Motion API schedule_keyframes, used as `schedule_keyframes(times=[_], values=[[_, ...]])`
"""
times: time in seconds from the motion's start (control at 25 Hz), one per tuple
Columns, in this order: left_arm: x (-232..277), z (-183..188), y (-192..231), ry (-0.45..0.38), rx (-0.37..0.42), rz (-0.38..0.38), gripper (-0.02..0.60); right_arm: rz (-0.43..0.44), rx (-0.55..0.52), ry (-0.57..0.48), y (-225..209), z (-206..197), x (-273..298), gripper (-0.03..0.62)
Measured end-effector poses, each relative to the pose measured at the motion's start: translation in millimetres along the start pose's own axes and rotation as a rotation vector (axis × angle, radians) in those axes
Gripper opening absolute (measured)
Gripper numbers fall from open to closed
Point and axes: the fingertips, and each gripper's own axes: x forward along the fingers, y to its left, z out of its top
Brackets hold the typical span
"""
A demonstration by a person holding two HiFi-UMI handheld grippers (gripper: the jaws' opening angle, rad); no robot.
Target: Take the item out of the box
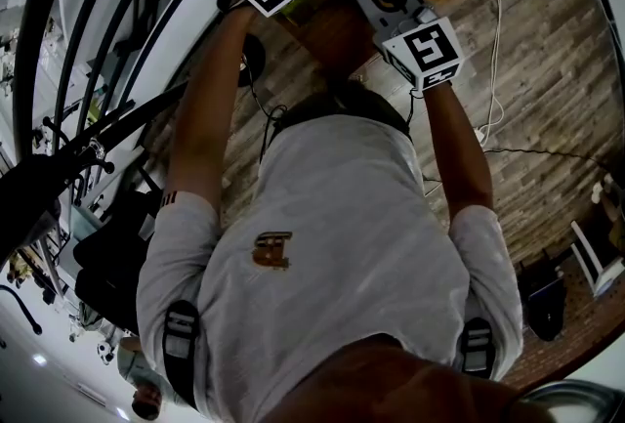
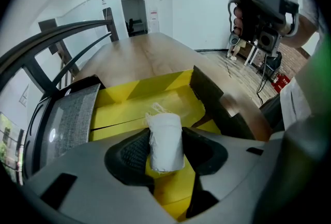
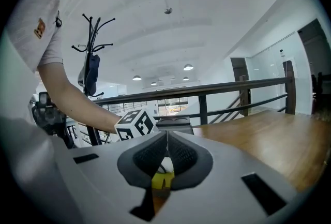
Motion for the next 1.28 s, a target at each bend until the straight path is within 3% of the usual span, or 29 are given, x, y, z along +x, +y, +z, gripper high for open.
schedule_keyframes(times=[0.52, 0.88, 1.28], values=[[-52, 35, 3, -0.256, -0.171, 0.048, 0.207, 0.002, -0.016, -0.02, 7, 12, -7, 0.032], [-125, 64, -2, -0.568, -0.304, 0.108, 0.207, 0.015, -0.011, -0.07, 29, 33, -7, 0.032], [-207, 87, -25, -0.895, -0.333, 0.145, 0.207, 0.018, -0.02, -0.142, 49, 64, -20, 0.032]])
